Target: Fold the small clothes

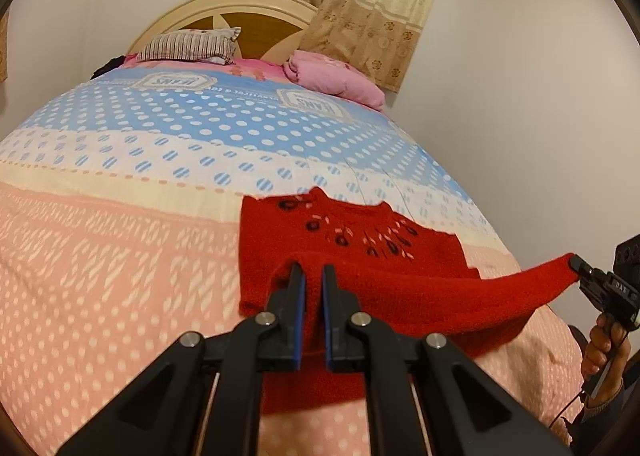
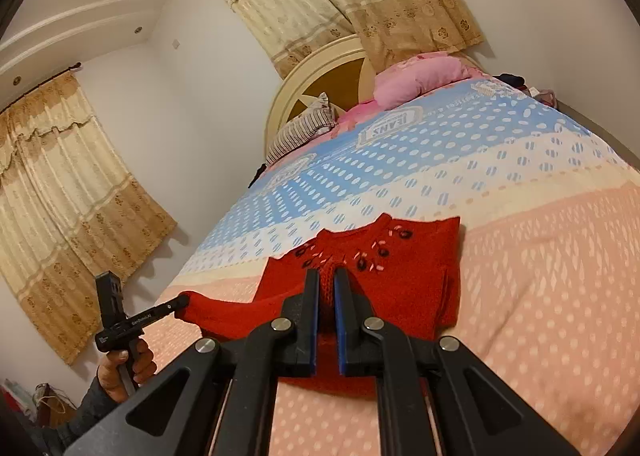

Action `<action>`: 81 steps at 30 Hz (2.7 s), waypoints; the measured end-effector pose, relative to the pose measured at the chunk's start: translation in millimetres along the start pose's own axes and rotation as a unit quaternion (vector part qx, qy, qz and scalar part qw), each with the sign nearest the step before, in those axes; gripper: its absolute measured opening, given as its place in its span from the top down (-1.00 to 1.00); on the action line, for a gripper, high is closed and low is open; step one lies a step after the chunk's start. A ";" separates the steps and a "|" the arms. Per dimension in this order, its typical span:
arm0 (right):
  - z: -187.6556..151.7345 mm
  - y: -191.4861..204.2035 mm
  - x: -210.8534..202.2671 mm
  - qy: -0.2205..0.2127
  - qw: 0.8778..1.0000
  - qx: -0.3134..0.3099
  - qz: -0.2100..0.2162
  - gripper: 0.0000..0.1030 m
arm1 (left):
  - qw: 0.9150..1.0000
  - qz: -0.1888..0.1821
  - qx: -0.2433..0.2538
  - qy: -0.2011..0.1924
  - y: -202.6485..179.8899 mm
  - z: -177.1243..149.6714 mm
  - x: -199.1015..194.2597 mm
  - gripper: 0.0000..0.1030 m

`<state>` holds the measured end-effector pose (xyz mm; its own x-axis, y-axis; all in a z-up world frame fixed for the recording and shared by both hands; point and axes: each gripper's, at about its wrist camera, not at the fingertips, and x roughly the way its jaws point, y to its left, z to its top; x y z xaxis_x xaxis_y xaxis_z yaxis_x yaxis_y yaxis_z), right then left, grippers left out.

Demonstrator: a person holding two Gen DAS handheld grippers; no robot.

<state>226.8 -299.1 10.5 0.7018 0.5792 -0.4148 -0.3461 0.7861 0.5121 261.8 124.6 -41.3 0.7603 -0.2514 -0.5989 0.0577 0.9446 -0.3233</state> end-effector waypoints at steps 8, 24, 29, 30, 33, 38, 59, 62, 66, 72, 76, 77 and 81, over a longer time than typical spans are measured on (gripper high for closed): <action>31.8 -11.8 42.9 0.004 1.000 -0.001 -0.027 0.88 | 1.000 0.020 0.011 0.007 1.4 41.9 44.2 0.85; 54.3 -79.6 155.1 0.039 0.993 0.032 -0.109 0.88 | 0.994 0.065 0.037 0.078 13.4 43.5 164.7 0.84; 49.6 -102.9 192.2 0.068 0.983 0.026 -0.168 0.57 | 0.992 0.097 0.022 0.075 24.9 41.1 174.2 0.48; 46.2 -100.3 193.1 0.067 0.977 0.007 -0.201 0.33 | 0.993 0.088 0.012 0.073 29.7 40.3 169.5 0.30; 35.6 -91.0 184.2 0.069 0.984 -0.007 -0.166 -0.38 | 0.994 0.100 0.008 0.052 43.0 32.1 145.8 -0.26; 5.7 -52.2 200.2 0.151 0.980 -0.064 -0.112 -0.38 | 0.992 0.117 0.015 0.042 62.4 1.4 119.4 -0.43; 22.4 14.8 276.9 0.133 0.966 -0.165 -0.150 -0.39 | 0.991 0.031 -0.126 0.026 113.5 -25.5 116.2 -0.74; 7.4 -1.4 245.1 0.134 0.966 -0.155 -0.159 -0.39 | 0.991 0.032 -0.125 0.024 112.4 -24.8 116.7 -0.74; -7.2 -19.5 198.1 0.119 0.971 -0.126 -0.163 -0.39 | 0.992 0.037 -0.117 0.026 109.3 -24.2 116.9 -0.75; -32.0 -21.1 172.1 0.116 0.978 -0.117 -0.130 -0.39 | 0.995 0.059 -0.077 0.028 95.2 -25.4 111.5 -0.88; -58.9 -34.2 189.8 0.157 0.971 -0.115 -0.142 -0.39 | 0.996 0.075 -0.029 0.043 74.9 -31.2 110.3 -0.89; -62.0 -36.7 191.2 0.159 0.970 -0.113 -0.143 -0.40 | 0.996 0.077 -0.020 0.043 71.5 -32.7 109.2 -0.89; -72.0 -34.6 190.3 0.154 0.968 -0.129 -0.150 -0.40 | 0.995 0.086 0.003 0.047 60.8 -37.0 106.3 -0.93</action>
<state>327.4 -200.5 -140.2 0.5894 0.3220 -0.7409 -0.3279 0.9335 0.1448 322.2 147.5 -151.8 0.6956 -0.1043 -0.7108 -0.0641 0.9764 -0.2060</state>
